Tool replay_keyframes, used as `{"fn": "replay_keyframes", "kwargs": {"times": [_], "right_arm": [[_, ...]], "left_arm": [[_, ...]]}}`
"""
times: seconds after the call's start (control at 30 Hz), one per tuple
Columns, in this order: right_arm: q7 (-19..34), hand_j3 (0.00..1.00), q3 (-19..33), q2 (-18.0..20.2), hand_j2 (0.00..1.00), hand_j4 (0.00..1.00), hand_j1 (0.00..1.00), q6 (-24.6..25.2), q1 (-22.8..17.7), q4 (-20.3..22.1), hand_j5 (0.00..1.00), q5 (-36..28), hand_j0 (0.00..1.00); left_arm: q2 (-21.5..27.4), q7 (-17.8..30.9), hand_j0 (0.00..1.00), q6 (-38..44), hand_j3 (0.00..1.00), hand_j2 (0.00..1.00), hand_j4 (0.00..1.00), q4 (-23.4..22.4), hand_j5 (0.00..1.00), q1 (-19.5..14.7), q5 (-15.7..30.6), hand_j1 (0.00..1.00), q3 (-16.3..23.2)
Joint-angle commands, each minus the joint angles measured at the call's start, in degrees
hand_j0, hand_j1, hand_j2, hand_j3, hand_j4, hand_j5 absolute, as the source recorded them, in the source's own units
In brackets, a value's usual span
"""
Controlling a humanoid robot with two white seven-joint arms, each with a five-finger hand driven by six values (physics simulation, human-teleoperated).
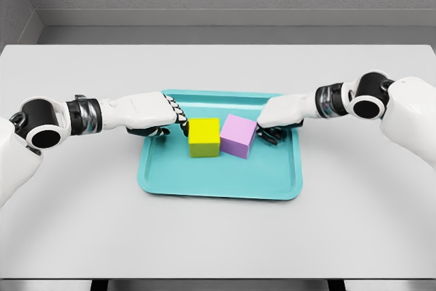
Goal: Push two cubes
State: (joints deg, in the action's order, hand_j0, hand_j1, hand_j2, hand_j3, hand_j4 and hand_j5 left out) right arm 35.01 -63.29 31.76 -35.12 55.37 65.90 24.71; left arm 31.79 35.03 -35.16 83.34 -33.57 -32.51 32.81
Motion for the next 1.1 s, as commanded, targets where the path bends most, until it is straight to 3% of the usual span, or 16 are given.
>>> {"fn": "replay_keyframes", "kwargs": {"times": [0.0, 0.73, 0.83, 0.87, 0.93, 1.03, 1.07], "right_arm": [[-0.01, 0.14, 0.1, -0.47, 0.14, 0.14, 0.14, 0.12, 0.09, -0.6, 0.14, -0.27, 0.14], [-0.01, 0.14, 0.89, -0.73, 0.14, 0.14, 0.14, 0.12, 2.55, -2.8, 0.14, 0.87, 0.14], [-0.01, 0.16, 4.93, 0.94, 0.16, 0.16, 0.16, 0.12, 3.43, -2.35, 0.16, 0.61, 0.16], [-0.01, 0.16, 8.97, 2.08, 0.16, 0.16, 0.16, 0.12, 3.69, -2.36, 0.16, 0.43, 0.16], [-0.01, 0.22, 15.21, 6.47, 0.22, 0.22, 0.22, 0.12, 3.25, -2.44, 0.22, 0.25, 0.22], [-0.01, 0.23, 18.29, 12.44, 0.23, 0.23, 0.23, 0.12, 2.81, -2.79, 0.23, 0.25, 0.23], [-0.01, 0.32, 18.47, 15.26, 0.32, 0.32, 0.32, 0.12, 2.29, -2.88, 0.32, 0.17, 0.32]], "left_arm": [[0.03, -0.03, 0.59, 0.16, 0.59, 0.59, 0.59, 0.07, 0.59, 0.0, 0.43, 0.59, -0.03], [1.08, -0.03, 0.61, 0.16, 0.61, 0.61, 0.61, 0.95, 0.61, 0.09, 1.48, 0.61, -0.47], [1.61, -0.03, 0.62, 0.16, 0.62, 0.62, 0.62, 1.21, 0.62, -0.09, 2.54, 0.62, -0.65], [2.49, -0.03, 0.62, 0.16, 0.62, 0.62, 0.62, 1.82, 0.62, -0.18, 3.68, 0.62, -0.73], [3.37, -0.03, 0.62, 0.16, 0.62, 0.62, 0.62, 1.91, 0.62, -0.26, 4.12, 0.62, -0.73], [3.81, -0.03, 0.62, 0.16, 0.62, 0.62, 0.62, 2.0, 0.62, -0.35, 4.12, 0.62, -0.82], [3.9, -0.03, 0.62, 0.16, 0.62, 0.62, 0.62, 2.35, 0.62, -0.26, 5.08, 0.62, -0.82]]}}
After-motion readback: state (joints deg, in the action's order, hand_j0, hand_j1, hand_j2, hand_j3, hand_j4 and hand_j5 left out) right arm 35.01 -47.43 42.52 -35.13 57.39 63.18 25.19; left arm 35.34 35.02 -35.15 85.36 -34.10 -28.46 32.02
